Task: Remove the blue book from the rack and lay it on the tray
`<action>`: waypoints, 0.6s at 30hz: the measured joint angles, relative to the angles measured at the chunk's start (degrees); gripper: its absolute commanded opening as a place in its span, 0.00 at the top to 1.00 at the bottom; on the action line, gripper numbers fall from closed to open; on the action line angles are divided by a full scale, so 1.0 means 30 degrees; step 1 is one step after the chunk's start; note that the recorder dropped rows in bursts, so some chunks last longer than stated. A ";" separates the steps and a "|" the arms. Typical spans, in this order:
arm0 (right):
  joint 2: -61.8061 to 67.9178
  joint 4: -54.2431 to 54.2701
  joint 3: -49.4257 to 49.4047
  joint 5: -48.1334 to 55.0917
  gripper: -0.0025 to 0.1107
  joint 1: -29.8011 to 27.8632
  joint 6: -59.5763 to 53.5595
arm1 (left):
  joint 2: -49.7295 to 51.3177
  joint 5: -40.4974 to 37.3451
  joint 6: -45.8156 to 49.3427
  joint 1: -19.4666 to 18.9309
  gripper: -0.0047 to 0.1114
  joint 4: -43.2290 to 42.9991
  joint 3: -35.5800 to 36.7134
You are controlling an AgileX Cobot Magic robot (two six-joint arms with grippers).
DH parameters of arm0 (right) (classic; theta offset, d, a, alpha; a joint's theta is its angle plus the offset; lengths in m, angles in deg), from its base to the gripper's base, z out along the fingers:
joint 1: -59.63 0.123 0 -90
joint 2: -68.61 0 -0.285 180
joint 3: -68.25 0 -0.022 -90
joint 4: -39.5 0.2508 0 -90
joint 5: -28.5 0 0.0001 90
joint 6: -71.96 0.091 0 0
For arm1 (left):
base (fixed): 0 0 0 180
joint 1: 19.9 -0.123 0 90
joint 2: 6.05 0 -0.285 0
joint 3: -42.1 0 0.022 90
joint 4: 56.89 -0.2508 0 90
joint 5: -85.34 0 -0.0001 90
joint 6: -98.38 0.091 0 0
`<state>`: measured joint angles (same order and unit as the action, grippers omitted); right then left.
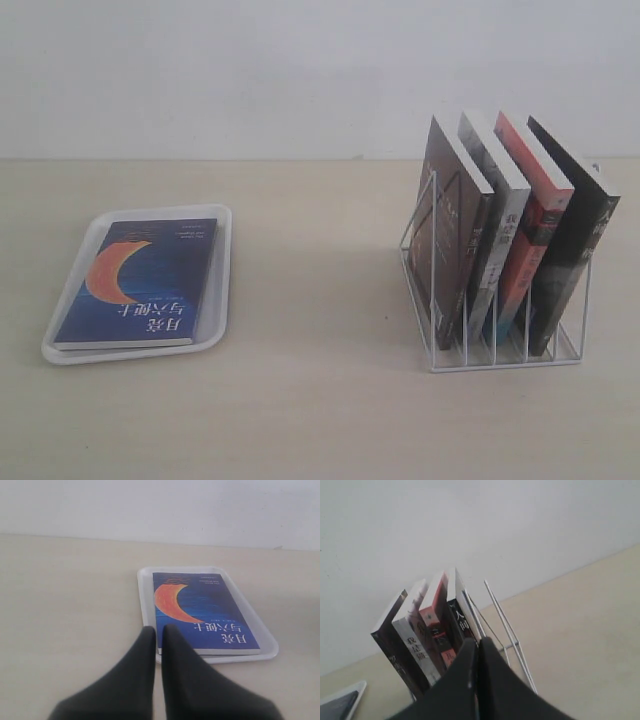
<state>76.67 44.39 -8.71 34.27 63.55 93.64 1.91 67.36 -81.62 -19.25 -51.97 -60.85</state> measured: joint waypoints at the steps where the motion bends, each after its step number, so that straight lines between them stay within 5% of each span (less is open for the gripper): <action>1: 0.0000 0.0000 0.0000 0.0365 0.98 0.0000 -0.0215 | 0.0000 0.0000 0.0000 0.0000 0.92 0.0000 0.0000; 9: 0.0000 -0.0117 -0.0108 0.4380 0.98 0.0000 -0.5622 | 0.0000 0.0000 0.0000 0.0000 0.92 0.0000 0.0000; 18: 0.0000 -0.0192 -0.0108 0.4635 0.98 0.0000 -0.6797 | 0.0000 0.0000 0.0000 0.0000 0.92 0.0000 0.0000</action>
<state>76.67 43.82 -9.03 48.17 63.55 73.25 1.91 67.36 -81.62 -19.25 -51.97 -60.85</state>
